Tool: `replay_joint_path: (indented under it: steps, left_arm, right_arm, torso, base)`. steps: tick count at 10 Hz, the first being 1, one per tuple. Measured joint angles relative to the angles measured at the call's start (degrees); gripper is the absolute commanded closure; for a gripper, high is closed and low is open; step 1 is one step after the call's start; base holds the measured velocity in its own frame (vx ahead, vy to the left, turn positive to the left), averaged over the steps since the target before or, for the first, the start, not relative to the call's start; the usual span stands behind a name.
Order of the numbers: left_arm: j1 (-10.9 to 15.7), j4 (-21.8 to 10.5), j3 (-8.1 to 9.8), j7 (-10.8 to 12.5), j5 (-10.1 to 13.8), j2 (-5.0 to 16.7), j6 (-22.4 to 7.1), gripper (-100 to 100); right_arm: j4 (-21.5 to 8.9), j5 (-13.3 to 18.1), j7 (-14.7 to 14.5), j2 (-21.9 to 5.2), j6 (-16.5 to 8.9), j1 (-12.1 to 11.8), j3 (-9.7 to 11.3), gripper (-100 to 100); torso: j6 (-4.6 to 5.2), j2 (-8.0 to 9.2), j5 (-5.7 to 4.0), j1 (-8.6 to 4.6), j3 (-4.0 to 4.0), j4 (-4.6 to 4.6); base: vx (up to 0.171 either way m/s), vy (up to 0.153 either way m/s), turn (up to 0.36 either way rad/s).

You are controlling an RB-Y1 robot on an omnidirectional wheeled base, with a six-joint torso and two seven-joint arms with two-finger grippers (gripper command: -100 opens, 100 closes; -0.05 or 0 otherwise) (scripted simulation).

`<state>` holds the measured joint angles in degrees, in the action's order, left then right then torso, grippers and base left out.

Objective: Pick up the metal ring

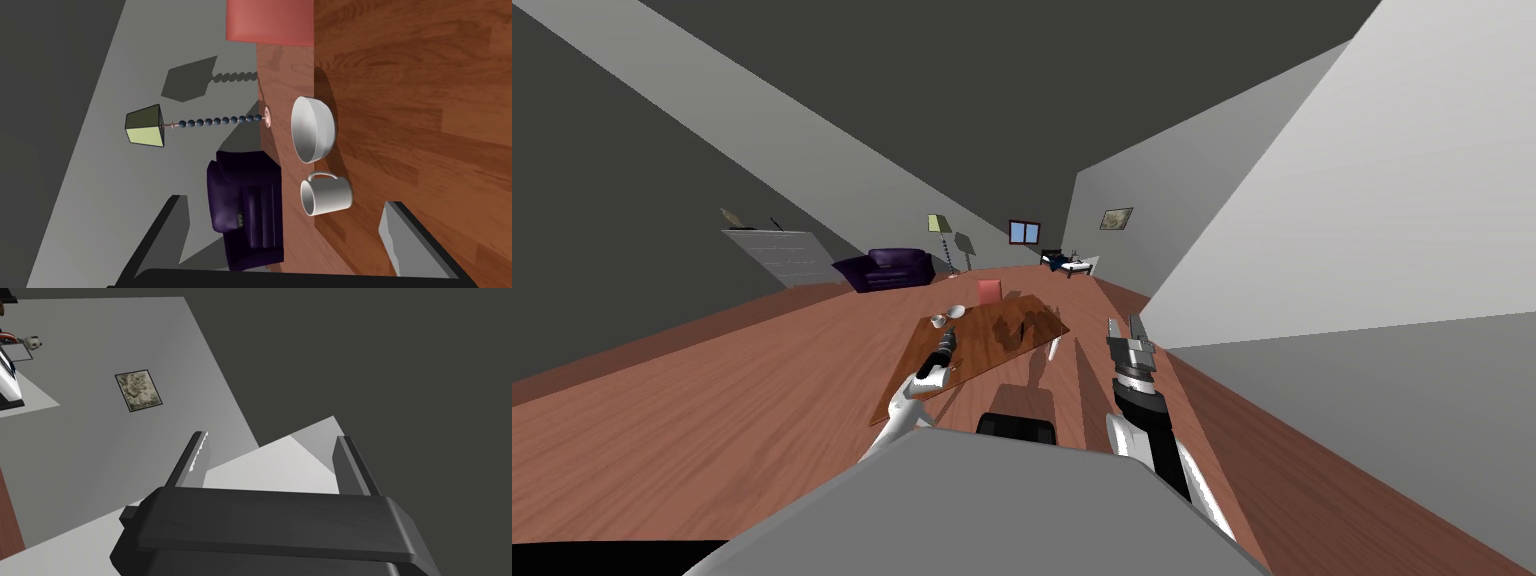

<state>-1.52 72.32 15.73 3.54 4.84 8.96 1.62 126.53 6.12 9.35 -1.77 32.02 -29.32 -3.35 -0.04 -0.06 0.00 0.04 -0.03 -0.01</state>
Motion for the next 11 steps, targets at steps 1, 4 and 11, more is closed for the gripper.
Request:
replay_joint_path:
  steps: [1,4,11]
  left_arm:
    - [0.10,-0.72,0.18,0.16,0.00,-0.39,-0.66,-100]
    - [1.70,-5.63,0.77,0.99,0.48,-0.80,-1.78,-100]
    - [5.88,-17.25,1.85,3.16,1.48,-0.09,-4.37,-100]
  right_arm:
    - [0.00,0.00,0.00,0.00,0.00,0.00,0.00,0]
    - [0.00,0.00,0.00,0.00,0.00,0.00,0.00,0]
    - [0.00,0.00,0.00,0.00,0.00,0.00,0.00,0]
  torso:
    - [-0.01,0.00,0.00,0.00,0.00,0.00]
    - [-0.01,-0.03,0.02,0.07,-0.02,-0.01]
    - [-0.02,-0.01,0.01,0.06,-0.01,0.00]
  base:
    - [0.014,0.026,-0.073]
    - [0.018,0.031,-0.035]
    - [0.015,0.028,-0.026]
